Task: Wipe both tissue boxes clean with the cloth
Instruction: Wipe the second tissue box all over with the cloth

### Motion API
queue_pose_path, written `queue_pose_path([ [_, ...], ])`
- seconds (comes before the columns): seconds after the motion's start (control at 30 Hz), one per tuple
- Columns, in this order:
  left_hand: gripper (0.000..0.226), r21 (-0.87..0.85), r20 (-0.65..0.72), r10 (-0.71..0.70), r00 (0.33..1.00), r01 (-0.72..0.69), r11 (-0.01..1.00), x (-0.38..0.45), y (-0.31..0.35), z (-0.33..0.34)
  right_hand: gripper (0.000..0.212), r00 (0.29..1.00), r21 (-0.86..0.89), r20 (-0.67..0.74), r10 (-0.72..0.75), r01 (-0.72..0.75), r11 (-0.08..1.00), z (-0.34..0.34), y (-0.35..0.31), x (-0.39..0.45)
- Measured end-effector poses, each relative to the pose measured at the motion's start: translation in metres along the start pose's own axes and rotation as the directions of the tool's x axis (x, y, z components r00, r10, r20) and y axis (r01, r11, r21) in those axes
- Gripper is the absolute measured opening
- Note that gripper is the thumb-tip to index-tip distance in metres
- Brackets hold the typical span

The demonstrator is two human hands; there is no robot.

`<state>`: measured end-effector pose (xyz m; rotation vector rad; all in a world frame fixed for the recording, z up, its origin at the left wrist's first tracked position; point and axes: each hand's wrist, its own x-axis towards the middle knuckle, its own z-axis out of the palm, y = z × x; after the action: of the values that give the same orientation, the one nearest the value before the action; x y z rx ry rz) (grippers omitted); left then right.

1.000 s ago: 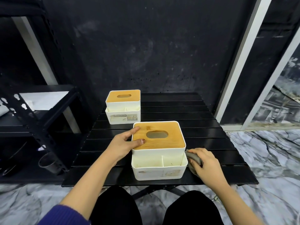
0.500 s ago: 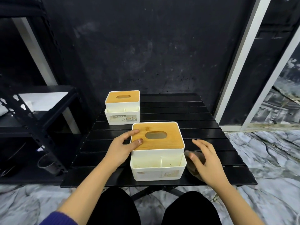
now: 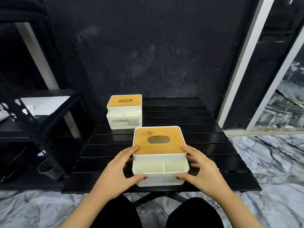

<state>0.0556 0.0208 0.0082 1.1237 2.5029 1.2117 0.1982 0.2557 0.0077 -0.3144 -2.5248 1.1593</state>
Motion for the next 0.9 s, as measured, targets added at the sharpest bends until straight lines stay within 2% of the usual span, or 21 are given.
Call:
queue_pose_path([
  [0.1,0.08,-0.104,-0.035,-0.034,0.999,0.031,0.994,0.004,-0.002,0.002,0.081,1.0,0.025,0.008,0.022,-0.023,0.999,-0.002,-0.001,0.002],
  [0.3,0.081,-0.181,-0.054,-0.067,0.996,0.057,0.982,0.032,-0.001,0.017,0.075,0.985,0.086,-0.038,0.168,-0.164,0.983,-0.011,0.009,0.02],
  [0.6,0.079,-0.363,-0.006,-0.081,0.997,0.073,0.929,0.111,-0.001,0.04,0.071,0.972,0.04,-0.107,0.208,-0.205,0.978,-0.035,0.036,0.084],
  [0.9,0.077,-0.487,0.024,-0.09,0.996,0.09,0.869,0.194,-0.01,0.06,0.07,0.956,0.213,-0.147,0.254,-0.22,0.952,-0.053,0.078,0.151],
])
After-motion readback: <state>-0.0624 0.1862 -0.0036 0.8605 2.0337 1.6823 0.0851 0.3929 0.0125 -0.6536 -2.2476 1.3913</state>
